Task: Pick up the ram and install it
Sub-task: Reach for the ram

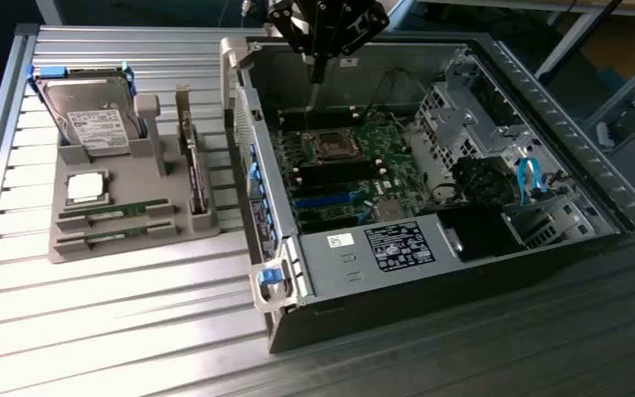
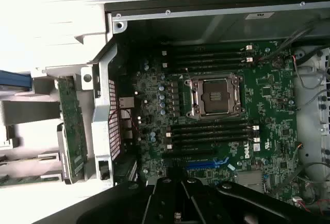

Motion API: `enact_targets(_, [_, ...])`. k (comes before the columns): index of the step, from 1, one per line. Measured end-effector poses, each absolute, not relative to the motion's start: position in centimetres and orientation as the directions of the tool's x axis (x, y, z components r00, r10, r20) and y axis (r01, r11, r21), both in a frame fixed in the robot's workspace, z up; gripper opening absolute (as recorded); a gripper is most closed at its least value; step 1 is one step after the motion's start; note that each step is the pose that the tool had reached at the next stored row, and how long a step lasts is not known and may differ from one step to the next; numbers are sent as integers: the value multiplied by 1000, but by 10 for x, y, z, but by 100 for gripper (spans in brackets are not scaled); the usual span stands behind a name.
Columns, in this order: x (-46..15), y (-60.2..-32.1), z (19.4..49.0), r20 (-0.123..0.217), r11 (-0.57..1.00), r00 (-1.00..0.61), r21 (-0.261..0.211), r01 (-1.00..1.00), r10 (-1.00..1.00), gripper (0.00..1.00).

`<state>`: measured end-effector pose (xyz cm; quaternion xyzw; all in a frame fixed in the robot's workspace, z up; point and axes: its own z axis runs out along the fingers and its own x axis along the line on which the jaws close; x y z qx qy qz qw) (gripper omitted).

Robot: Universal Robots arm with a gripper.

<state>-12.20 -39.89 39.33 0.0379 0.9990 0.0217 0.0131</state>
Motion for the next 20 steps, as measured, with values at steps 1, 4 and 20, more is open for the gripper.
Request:
enact_targets(1, [-122, -399, 393, -24, 996, -997, 44, 75, 76, 10])
enact_targets(4, [-122, -399, 393, -24, 996, -997, 44, 75, 76, 10])
enact_targets(20, [-139, -399, 393, -24, 996, -997, 44, 75, 76, 10])
